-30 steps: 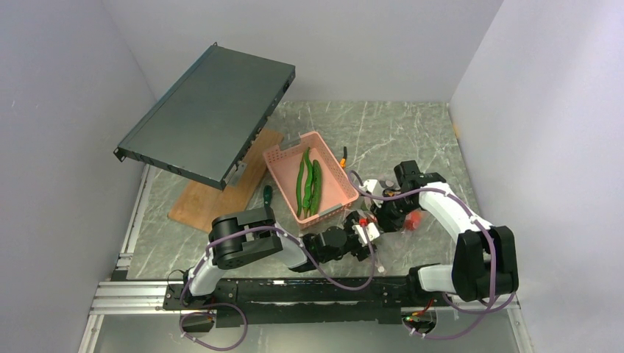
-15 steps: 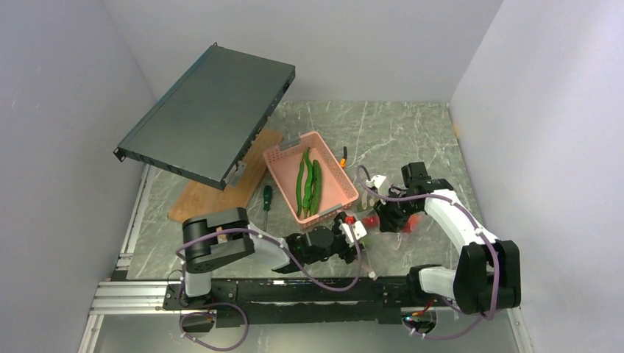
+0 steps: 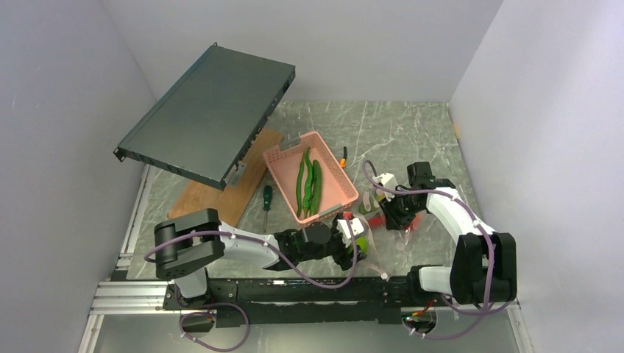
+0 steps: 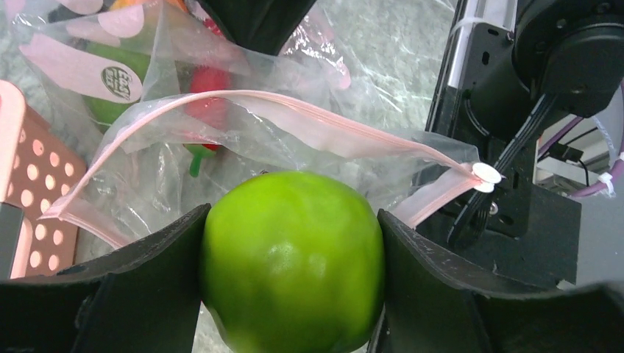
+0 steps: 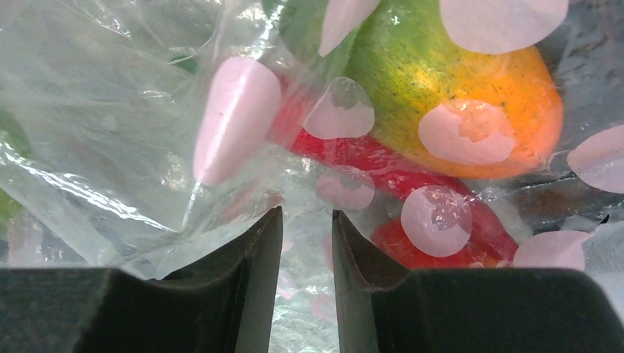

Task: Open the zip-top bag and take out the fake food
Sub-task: Pick up the fake fruit from the zipper food storage bag.

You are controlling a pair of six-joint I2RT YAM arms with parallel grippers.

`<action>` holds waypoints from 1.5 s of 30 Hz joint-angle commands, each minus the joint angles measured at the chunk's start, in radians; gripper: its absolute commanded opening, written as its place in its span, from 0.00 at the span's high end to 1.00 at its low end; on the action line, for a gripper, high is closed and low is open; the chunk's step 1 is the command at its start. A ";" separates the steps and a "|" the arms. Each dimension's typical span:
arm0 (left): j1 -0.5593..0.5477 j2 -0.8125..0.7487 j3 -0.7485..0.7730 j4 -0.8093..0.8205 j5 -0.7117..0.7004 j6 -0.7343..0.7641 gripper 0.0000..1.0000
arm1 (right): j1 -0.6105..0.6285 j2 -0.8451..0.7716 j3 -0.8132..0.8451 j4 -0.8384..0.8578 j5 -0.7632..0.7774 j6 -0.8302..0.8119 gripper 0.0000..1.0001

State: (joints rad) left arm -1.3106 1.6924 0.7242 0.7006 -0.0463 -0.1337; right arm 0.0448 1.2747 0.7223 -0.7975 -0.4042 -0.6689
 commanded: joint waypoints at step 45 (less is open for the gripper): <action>0.012 -0.329 0.271 -0.857 -0.416 -0.204 1.00 | -0.037 -0.054 -0.001 -0.004 -0.052 -0.032 0.65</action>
State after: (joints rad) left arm -1.3014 1.3697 0.9253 -0.0963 -0.3428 -0.3729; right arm 0.0132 1.2358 0.7223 -0.8001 -0.4294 -0.6888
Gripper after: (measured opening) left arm 0.759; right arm 0.345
